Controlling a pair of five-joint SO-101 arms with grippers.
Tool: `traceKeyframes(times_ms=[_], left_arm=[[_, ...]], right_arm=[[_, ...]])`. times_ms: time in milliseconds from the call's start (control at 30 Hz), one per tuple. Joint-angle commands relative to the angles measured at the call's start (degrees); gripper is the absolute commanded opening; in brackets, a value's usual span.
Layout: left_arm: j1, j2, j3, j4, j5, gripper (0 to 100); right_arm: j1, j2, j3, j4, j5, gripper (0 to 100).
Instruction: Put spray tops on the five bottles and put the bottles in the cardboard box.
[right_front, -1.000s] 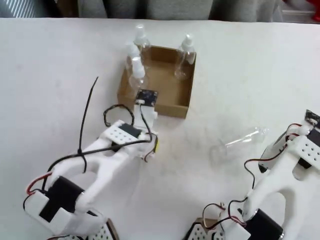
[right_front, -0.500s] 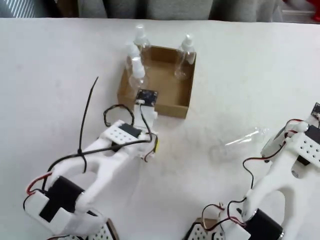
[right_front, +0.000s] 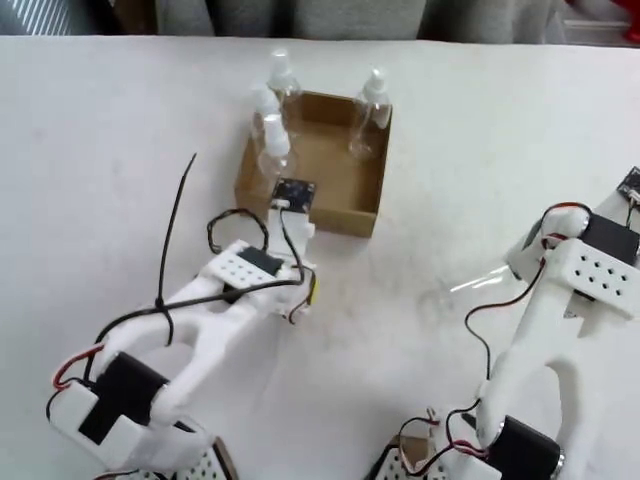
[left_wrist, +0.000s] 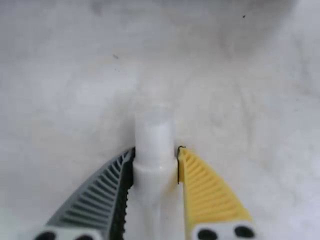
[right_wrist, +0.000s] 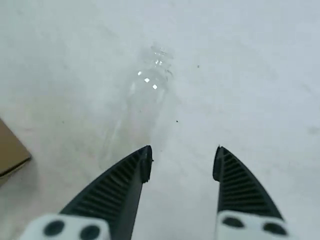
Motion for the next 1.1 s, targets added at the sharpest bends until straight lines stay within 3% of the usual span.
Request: traceKeyframes(times_ms=[0,367,733,1067], left_arm=[[0.75,-2.42,-0.53,-0.97,-0.53,2],[0.75,-2.42,-0.53,-0.97,-0.53,2],[0.84,-2.42,-0.53,-0.97,-0.62,2],[1.80,-2.42,-0.53,-0.97,-3.69,2]], right_arm=[[-1.45,0.04,-1.14,-3.12,-3.16,18.0],[-1.45,15.52,-2.11,-12.62,-7.21,18.0],[-2.86,23.96,-9.23,-12.62,-8.79,18.0],[-3.82,22.90,-13.71,-7.43,-8.88,18.0]])
